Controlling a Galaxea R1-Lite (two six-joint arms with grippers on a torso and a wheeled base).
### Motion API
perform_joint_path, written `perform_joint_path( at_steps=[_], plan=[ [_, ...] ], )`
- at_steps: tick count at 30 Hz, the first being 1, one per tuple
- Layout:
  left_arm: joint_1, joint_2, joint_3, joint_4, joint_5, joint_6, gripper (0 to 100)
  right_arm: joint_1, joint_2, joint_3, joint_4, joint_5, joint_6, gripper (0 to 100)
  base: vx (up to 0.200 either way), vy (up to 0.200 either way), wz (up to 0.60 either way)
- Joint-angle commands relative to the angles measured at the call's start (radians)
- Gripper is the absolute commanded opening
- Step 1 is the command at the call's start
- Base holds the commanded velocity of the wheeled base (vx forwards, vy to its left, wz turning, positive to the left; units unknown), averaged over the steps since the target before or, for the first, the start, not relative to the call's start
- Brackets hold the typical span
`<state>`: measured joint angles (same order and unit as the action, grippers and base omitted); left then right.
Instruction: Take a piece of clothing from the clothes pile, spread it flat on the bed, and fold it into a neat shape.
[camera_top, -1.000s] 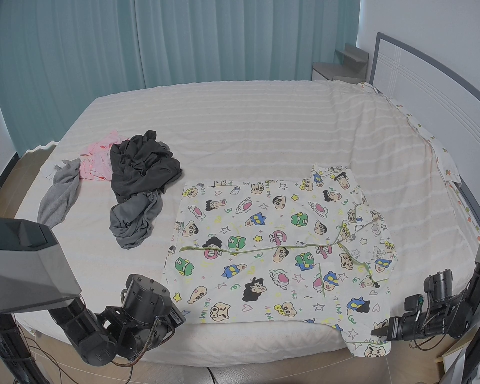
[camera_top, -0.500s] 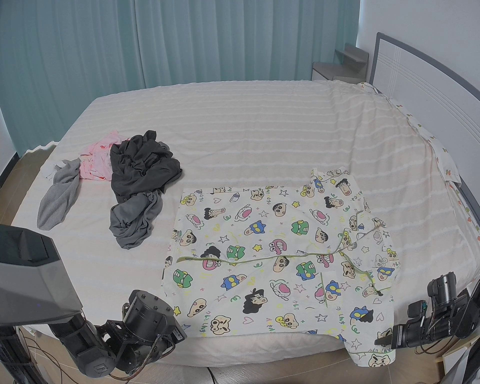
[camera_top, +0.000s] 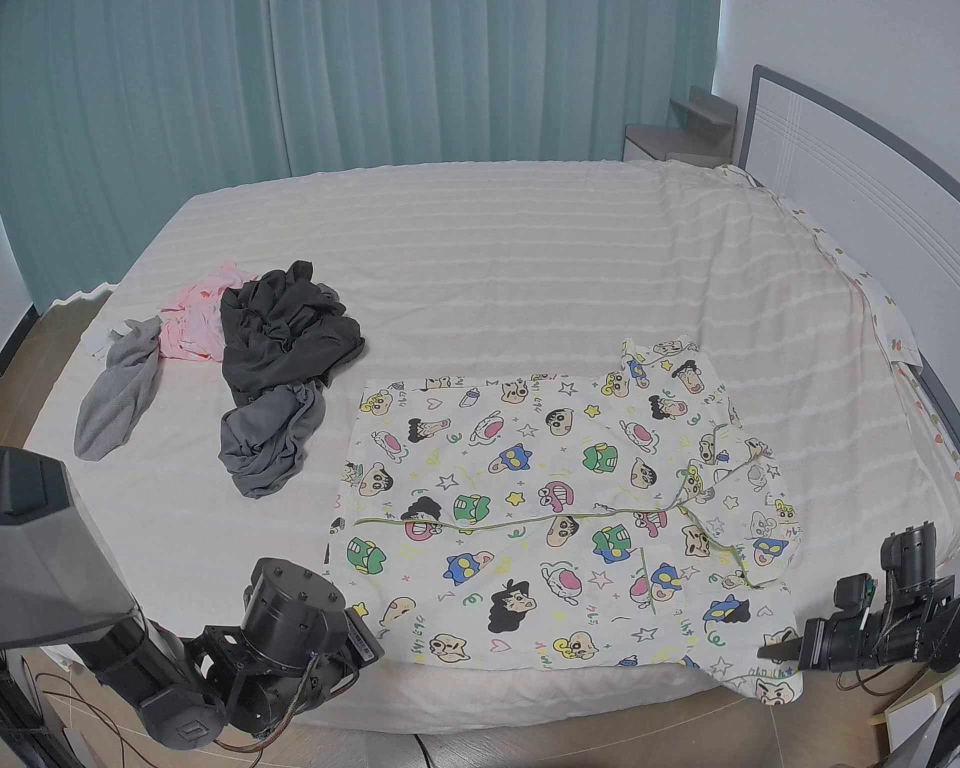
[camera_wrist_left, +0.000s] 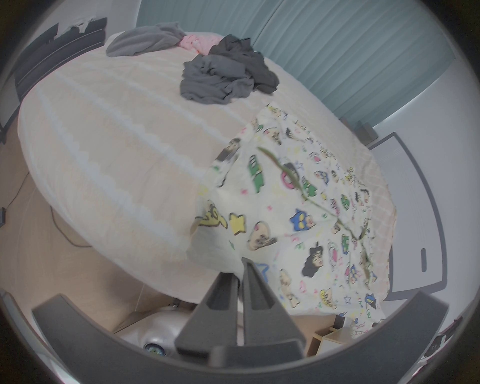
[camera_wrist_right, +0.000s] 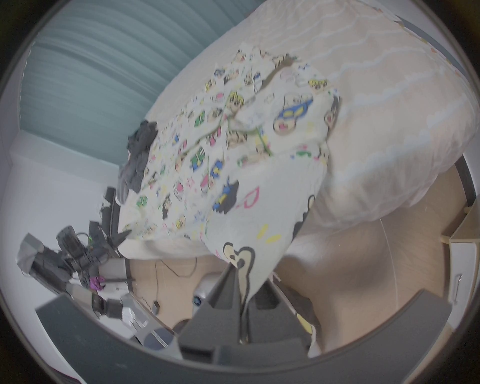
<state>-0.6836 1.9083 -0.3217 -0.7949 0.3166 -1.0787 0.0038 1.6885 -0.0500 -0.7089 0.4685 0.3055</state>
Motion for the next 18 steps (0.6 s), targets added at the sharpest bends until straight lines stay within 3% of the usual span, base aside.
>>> perform_joint_path(
  at_steps=[1,10,18],
  plan=[
    [0.007,-0.029,-0.069,0.009,-0.001,0.028,0,-0.013,-0.079,-0.064,0.0,0.009,0.066,0,0.0,0.0,0.0],
    [0.059,0.012,-0.307,0.181,-0.004,0.042,0,-0.013,-0.073,-0.175,-0.001,0.009,0.141,0,0.0,0.0,0.0],
    [0.102,0.11,-0.445,0.22,-0.008,0.072,0,-0.015,-0.03,-0.272,-0.003,0.002,0.207,0,0.0,0.0,0.0]
  ],
)
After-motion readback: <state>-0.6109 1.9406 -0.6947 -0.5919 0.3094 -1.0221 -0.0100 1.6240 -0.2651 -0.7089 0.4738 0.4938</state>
